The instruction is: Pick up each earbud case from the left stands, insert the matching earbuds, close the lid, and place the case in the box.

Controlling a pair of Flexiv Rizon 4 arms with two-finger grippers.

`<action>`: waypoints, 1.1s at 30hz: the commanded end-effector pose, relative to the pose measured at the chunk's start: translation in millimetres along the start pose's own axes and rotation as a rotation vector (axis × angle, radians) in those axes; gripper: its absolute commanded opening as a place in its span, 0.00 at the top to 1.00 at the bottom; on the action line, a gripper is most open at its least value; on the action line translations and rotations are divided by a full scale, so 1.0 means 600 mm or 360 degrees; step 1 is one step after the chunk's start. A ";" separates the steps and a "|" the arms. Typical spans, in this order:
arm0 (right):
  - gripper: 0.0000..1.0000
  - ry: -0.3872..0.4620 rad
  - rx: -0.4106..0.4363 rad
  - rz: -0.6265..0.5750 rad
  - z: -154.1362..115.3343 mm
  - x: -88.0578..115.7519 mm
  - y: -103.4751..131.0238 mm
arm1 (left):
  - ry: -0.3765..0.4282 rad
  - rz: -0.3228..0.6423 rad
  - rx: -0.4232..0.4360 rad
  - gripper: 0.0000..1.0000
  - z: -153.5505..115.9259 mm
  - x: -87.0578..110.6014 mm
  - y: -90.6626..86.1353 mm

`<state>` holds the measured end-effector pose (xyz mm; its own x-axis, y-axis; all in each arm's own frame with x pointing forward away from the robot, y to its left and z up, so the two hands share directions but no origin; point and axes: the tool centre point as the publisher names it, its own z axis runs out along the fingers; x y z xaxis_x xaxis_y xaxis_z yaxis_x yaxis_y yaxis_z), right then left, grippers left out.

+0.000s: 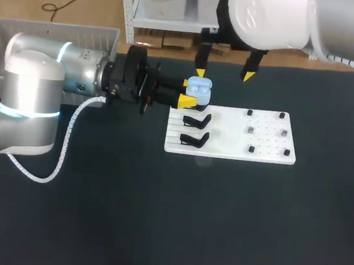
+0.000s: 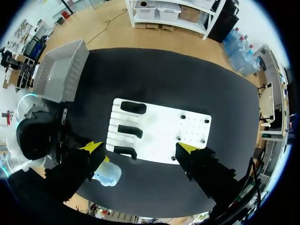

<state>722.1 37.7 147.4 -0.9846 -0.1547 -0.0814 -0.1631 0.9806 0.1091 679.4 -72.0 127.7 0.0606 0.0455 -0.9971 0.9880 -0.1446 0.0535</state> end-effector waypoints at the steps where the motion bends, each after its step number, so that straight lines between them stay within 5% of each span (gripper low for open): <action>1: 0.00 -0.0007 -0.0007 -0.0016 -0.009 0.020 0.004 | 0.0000 0.0002 -0.0005 1.00 0.000 0.000 -0.001; 9: 0.00 0.0020 -0.0040 -0.0047 -0.014 0.031 0.008 | 0.0000 0.0002 -0.0005 1.00 0.000 0.000 -0.001; 20: 0.00 -0.0372 0.0057 -0.0144 -0.125 0.067 -0.014 | 0.0002 -0.0010 -0.0022 1.00 -0.001 -0.002 -0.001; 27: 0.00 -0.0537 0.0058 -0.0382 -0.180 0.122 -0.001 | 0.0048 -0.0137 -0.0157 1.00 -0.018 -0.043 0.002; 33: 0.00 -0.0596 0.0027 -0.0495 -0.190 0.134 0.005 | 0.0092 -0.0238 -0.0290 1.00 -0.045 -0.082 -0.003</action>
<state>654.2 25.8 258.5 -0.8626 -0.4193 -0.2829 -0.4384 0.8988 0.0046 692.8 -57.8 163.5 -0.0734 0.0859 -0.9936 0.9959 -0.0460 -0.0776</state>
